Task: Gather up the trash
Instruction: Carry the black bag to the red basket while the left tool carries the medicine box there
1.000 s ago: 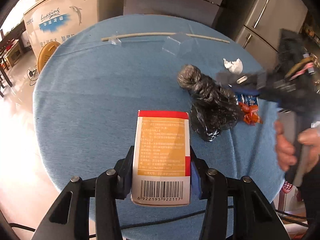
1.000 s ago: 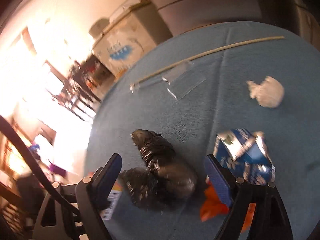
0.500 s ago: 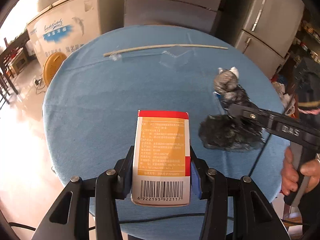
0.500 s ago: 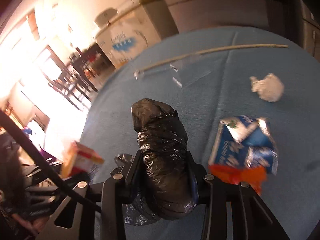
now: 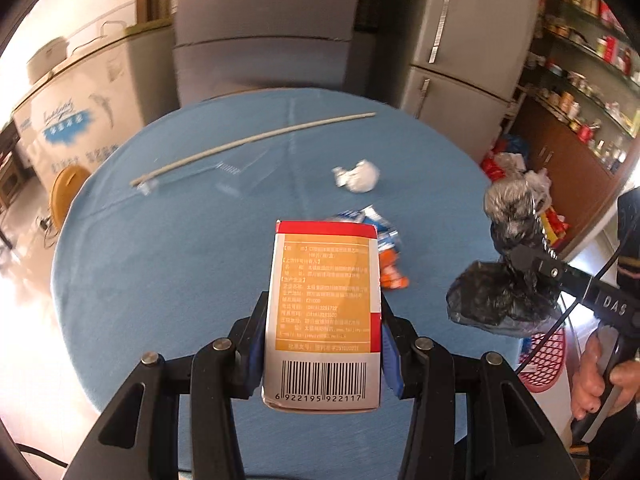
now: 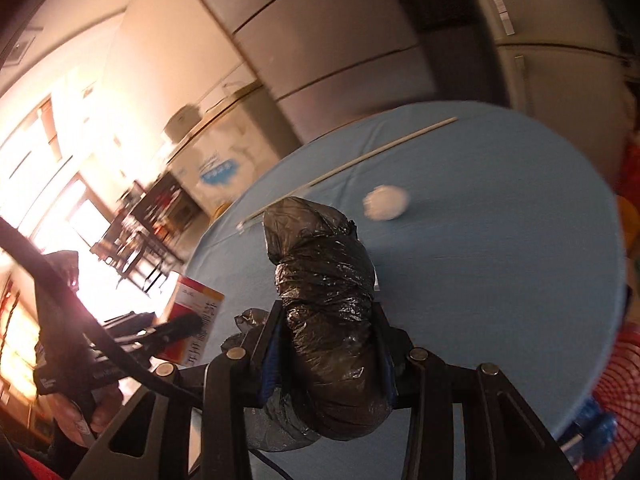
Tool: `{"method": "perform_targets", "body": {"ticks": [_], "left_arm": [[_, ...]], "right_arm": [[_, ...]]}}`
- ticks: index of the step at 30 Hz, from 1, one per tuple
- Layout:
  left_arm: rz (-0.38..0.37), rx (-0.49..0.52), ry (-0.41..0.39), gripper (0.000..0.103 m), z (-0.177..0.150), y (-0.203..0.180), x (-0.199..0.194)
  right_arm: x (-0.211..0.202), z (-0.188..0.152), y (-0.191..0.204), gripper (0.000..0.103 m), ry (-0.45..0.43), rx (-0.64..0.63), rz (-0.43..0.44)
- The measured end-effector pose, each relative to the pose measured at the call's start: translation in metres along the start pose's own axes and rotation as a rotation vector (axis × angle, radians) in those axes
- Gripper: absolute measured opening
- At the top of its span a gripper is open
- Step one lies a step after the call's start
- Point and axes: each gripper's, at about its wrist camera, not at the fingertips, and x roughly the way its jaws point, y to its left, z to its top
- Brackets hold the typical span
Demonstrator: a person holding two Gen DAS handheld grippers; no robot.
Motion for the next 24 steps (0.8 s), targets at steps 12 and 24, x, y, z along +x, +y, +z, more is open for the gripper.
{"method": "perform_targets", "body": {"ticks": [12, 24], "left_arm": [[-0.082, 0.178, -0.028, 0.049, 0.017, -0.086, -0.002], [-0.110, 0.334, -0.003, 0.049, 0.028, -0.159, 0.020]], "right_arm": [[-0.074, -0.015, -0.060, 0.042, -0.096, 0.127, -0.125], [-0.124, -0.036, -0.104, 0.042, -0.170, 0.243, -0.203]]}}
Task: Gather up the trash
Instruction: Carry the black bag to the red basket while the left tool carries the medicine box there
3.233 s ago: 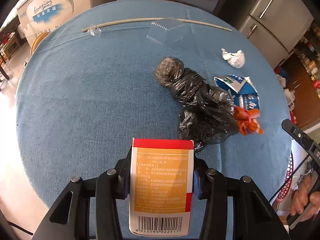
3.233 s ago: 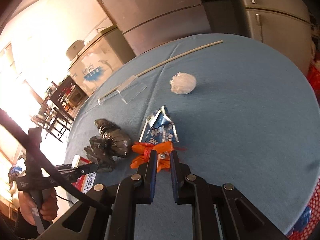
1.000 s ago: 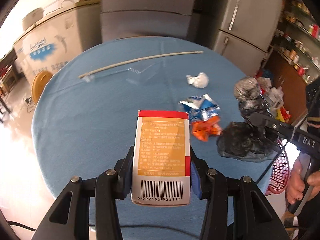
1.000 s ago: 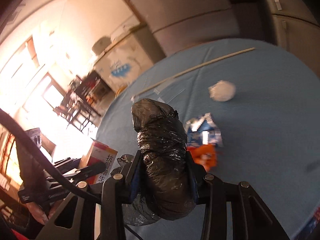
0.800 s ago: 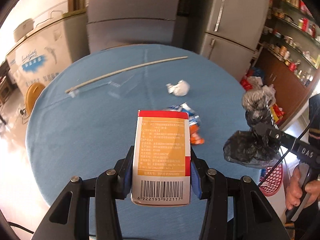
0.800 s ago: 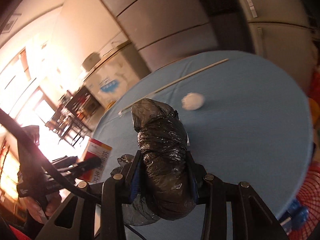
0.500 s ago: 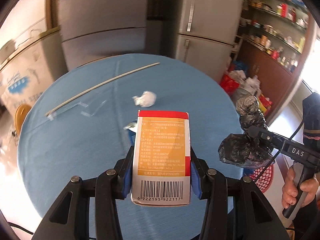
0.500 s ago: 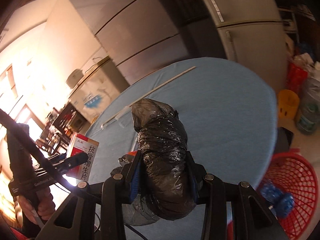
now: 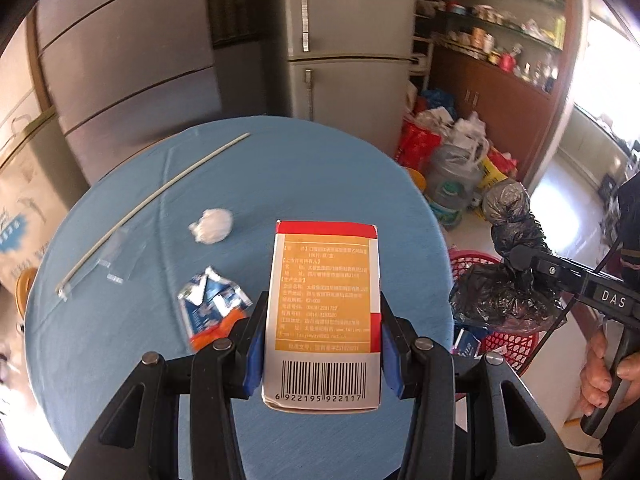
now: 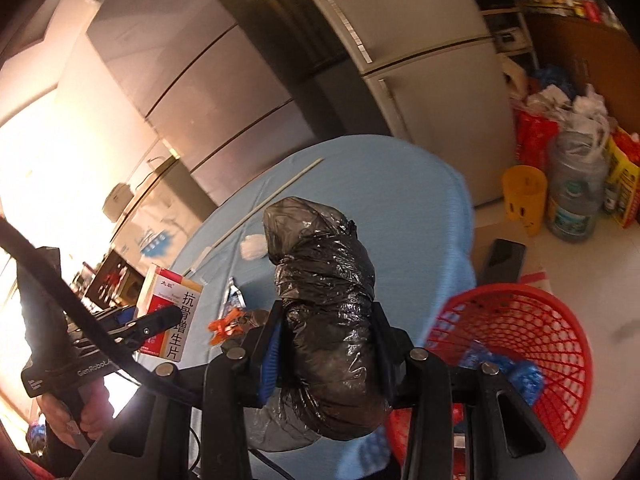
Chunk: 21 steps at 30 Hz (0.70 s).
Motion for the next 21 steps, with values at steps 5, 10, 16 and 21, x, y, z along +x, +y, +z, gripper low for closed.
{"method": "perform_targets", "body": {"ticks": [5, 10, 16, 21], "left_arm": [[-0.011, 0.070, 0.008, 0.049, 0.007, -0.029, 0.009], [-0.024, 0.117, 0.027, 0.049, 0.010, -0.047, 0.017], [-0.038, 0.160, 0.042, 0.049, 0.009, -0.065, 0.022], [-0.054, 0.189, 0.055, 0.049, 0.010, -0.080, 0.027]], "right_arm": [[-0.015, -0.002, -0.020, 0.042, -0.016, 0.038, -0.027], [-0.024, -0.009, -0.035, 0.042, -0.021, 0.065, -0.053], [-0.028, -0.016, -0.054, 0.043, -0.016, 0.106, -0.079], [-0.033, -0.017, -0.064, 0.043, -0.023, 0.133, -0.089]]}}
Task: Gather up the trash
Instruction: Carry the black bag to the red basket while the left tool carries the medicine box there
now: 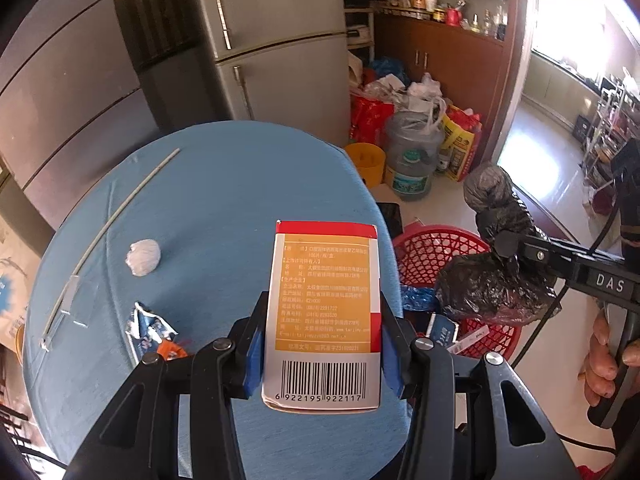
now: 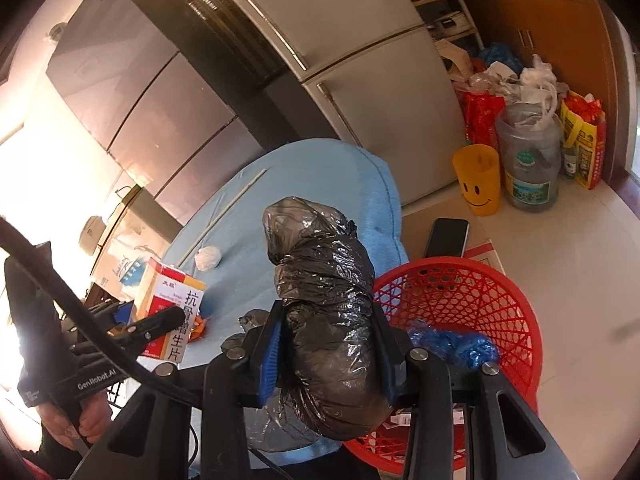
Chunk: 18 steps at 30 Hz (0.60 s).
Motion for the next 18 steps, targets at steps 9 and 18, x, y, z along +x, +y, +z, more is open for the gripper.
{"method": "perform_targets", "body": {"ticks": [9, 18], "left_arm": [[-0.144, 0.044, 0.045, 0.049, 0.007, -0.031, 0.020], [-0.257, 0.076, 0.079, 0.060, 0.011, -0.064, 0.041]], "right_arm": [[-0.003, 0.002, -0.025, 0.044, -0.026, 0.050, -0.064], [0.009, -0.008, -0.068, 0.054, 0.031, 0.175, -0.147]]}}
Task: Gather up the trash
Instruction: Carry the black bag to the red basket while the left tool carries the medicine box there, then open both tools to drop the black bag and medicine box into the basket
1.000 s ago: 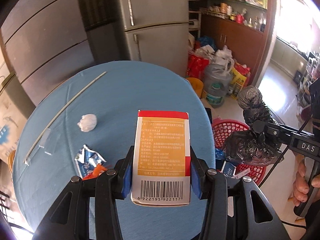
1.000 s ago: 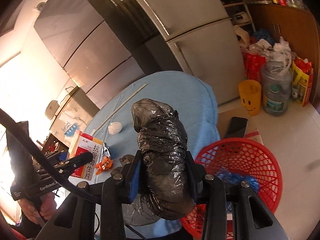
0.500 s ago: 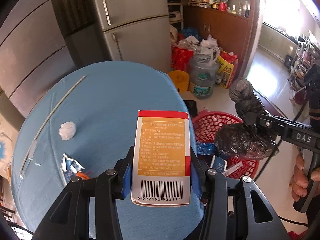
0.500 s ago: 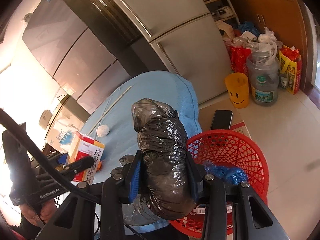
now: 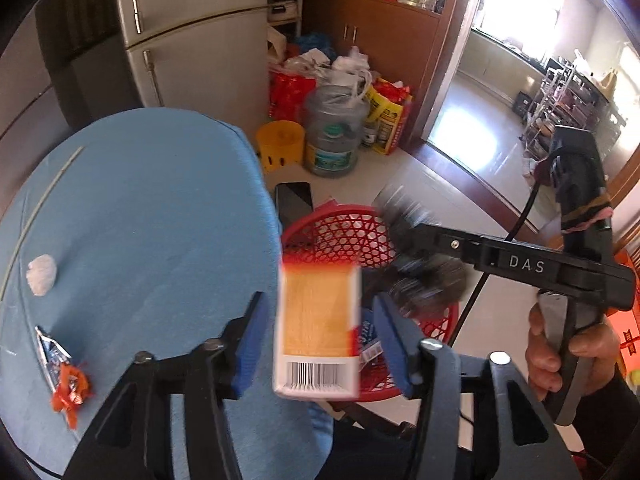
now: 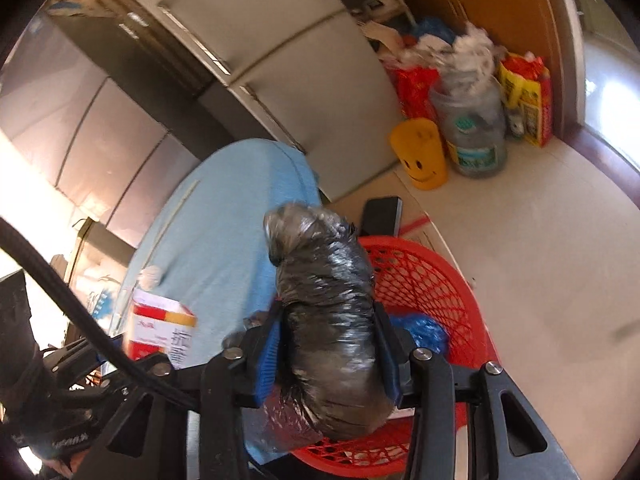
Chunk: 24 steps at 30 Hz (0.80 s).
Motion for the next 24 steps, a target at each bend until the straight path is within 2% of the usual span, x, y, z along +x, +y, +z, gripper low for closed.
{"method": "perform_targets", "body": {"ticks": [1, 3, 7, 11, 17, 24], "left_arm": [[-0.001, -0.001, -0.007, 0.062, 0.001, 0.000, 0.000], [0.013, 0.002, -0.019, 0.064, 0.002, 0.001, -0.002], [0.054, -0.013, -0.036, 0.064, -0.005, 0.016, -0.012], [0.109, -0.073, -0.038, 0.064, -0.018, 0.041, -0.025], [0.215, -0.197, -0.053, 0.064, -0.055, 0.087, -0.053], [0.359, -0.414, -0.052, 0.065, -0.127, 0.153, -0.094]], "right_arm": [[0.002, 0.000, -0.004, 0.060, 0.016, 0.020, -0.004], [0.004, 0.001, -0.010, 0.062, 0.027, 0.044, 0.012], [-0.001, 0.003, -0.013, 0.062, 0.014, 0.054, -0.001], [-0.006, 0.006, -0.005, 0.062, -0.009, 0.035, 0.008], [0.001, 0.011, 0.032, 0.062, -0.007, -0.034, 0.060], [0.016, 0.010, 0.101, 0.062, 0.015, -0.161, 0.149]]}}
